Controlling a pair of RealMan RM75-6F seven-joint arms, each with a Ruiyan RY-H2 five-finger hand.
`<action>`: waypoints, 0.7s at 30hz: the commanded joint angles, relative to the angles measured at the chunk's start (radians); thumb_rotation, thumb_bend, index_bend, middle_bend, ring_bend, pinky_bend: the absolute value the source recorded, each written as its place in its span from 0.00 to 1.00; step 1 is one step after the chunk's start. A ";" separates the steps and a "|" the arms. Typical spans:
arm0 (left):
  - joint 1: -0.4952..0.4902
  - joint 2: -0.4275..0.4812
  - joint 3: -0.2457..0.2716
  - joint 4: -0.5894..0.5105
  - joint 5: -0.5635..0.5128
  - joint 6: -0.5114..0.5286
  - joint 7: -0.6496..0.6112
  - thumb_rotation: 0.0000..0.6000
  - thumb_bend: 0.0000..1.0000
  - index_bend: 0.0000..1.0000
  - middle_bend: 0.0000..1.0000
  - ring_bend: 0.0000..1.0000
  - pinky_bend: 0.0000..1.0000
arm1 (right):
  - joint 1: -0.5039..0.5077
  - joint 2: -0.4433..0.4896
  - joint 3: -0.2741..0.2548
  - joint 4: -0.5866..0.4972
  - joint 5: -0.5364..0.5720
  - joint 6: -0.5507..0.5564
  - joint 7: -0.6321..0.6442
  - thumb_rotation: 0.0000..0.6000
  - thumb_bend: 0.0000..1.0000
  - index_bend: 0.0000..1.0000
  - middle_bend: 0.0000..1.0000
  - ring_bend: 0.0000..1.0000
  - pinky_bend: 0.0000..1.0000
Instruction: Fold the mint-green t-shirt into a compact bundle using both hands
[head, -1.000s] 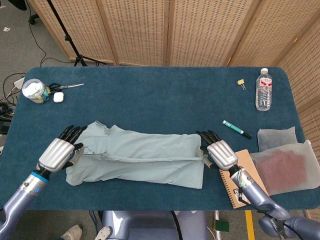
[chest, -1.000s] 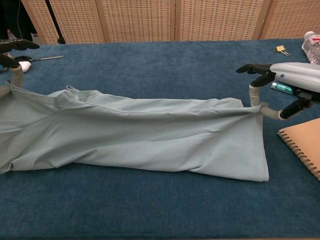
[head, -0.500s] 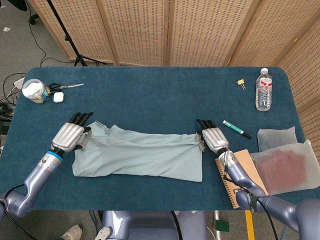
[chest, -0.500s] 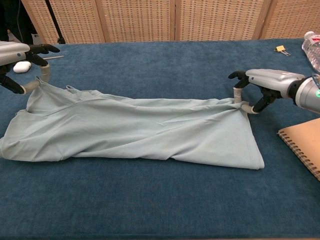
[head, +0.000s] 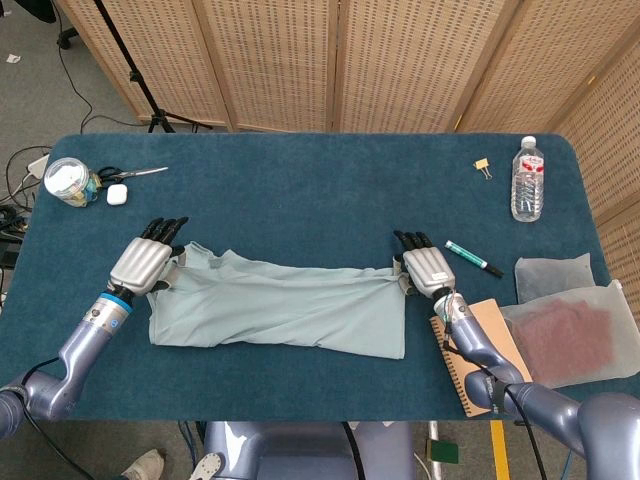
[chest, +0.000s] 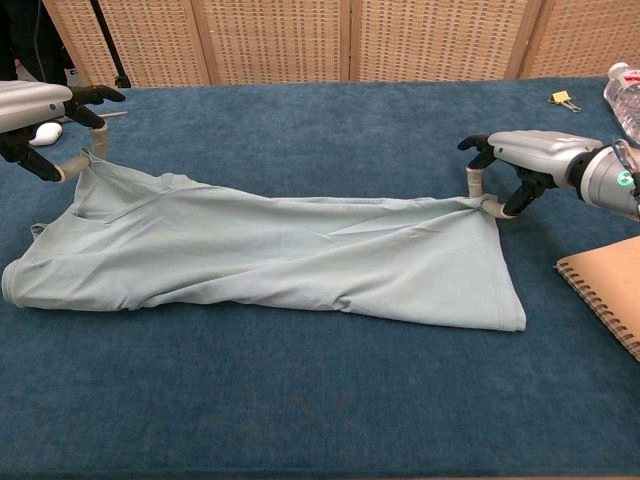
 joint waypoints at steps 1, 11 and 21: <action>-0.003 -0.004 0.001 0.006 -0.003 -0.003 0.004 1.00 0.57 0.73 0.00 0.00 0.00 | 0.001 0.001 -0.001 0.001 0.004 -0.003 -0.006 1.00 0.72 0.68 0.04 0.00 0.00; -0.009 -0.017 -0.003 0.025 -0.017 -0.003 0.016 1.00 0.57 0.73 0.00 0.00 0.00 | 0.006 -0.011 0.004 0.023 0.026 -0.015 -0.019 1.00 0.72 0.68 0.04 0.00 0.00; -0.011 -0.025 -0.003 0.028 -0.034 -0.005 0.036 1.00 0.57 0.73 0.00 0.00 0.00 | 0.007 0.013 0.001 -0.014 0.050 -0.038 -0.044 1.00 0.55 0.16 0.01 0.00 0.00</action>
